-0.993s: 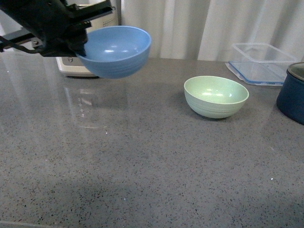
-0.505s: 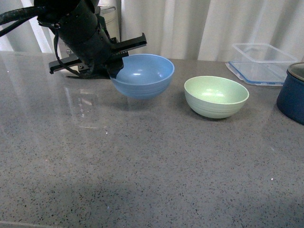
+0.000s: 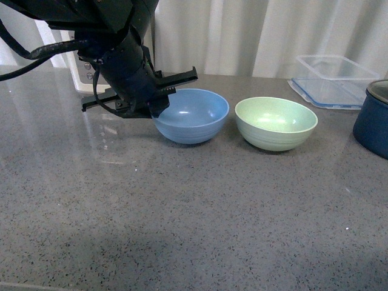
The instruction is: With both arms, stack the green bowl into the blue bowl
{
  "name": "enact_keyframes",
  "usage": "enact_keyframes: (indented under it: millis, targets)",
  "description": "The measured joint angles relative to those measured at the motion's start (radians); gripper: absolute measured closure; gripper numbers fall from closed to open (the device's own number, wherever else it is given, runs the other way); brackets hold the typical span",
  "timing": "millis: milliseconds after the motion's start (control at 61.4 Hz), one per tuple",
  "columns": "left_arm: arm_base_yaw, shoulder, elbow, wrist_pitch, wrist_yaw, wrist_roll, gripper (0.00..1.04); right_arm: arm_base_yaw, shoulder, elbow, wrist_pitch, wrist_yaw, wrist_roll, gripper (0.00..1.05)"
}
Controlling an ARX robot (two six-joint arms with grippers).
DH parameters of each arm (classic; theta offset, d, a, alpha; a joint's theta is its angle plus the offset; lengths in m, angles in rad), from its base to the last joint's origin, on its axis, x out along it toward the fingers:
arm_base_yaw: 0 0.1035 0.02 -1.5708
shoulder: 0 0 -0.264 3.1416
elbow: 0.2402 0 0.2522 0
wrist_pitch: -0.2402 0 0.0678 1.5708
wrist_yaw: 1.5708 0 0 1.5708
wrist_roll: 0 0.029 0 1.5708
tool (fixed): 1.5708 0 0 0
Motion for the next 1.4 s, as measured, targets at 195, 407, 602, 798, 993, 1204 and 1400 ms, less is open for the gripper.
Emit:
enact_keyframes:
  millis: [195, 407, 602, 798, 993, 1204, 1400]
  targets:
    - [-0.004, -0.001, 0.001, 0.011, 0.006, -0.003, 0.77, 0.0, 0.0, 0.0, 0.0, 0.0, 0.0, 0.1]
    - [-0.002, -0.127, -0.122, 0.182, 0.045, 0.031, 0.43, 0.0, 0.0, 0.0, 0.0, 0.0, 0.0, 0.1]
    - [0.014, -0.457, -0.462, 0.712, -0.107, 0.253, 0.35, 0.0, 0.0, 0.0, 0.0, 0.0, 0.0, 0.1]
    - [0.086, -0.705, -0.865, 1.003, -0.077, 0.411, 0.71, 0.0, 0.0, 0.0, 0.0, 0.0, 0.0, 0.1]
    - [0.138, -0.801, -1.149, 1.088, -0.025, 0.433, 1.01, 0.0, 0.0, 0.0, 0.0, 0.0, 0.0, 0.1]
    - [0.185, -0.965, -1.344, 1.143, 0.022, 0.443, 1.01, 0.0, 0.0, 0.0, 0.0, 0.0, 0.0, 0.1]
    - [0.222, -1.121, -1.497, 1.14, 0.059, 0.443, 1.01, 0.0, 0.0, 0.0, 0.0, 0.0, 0.0, 0.1]
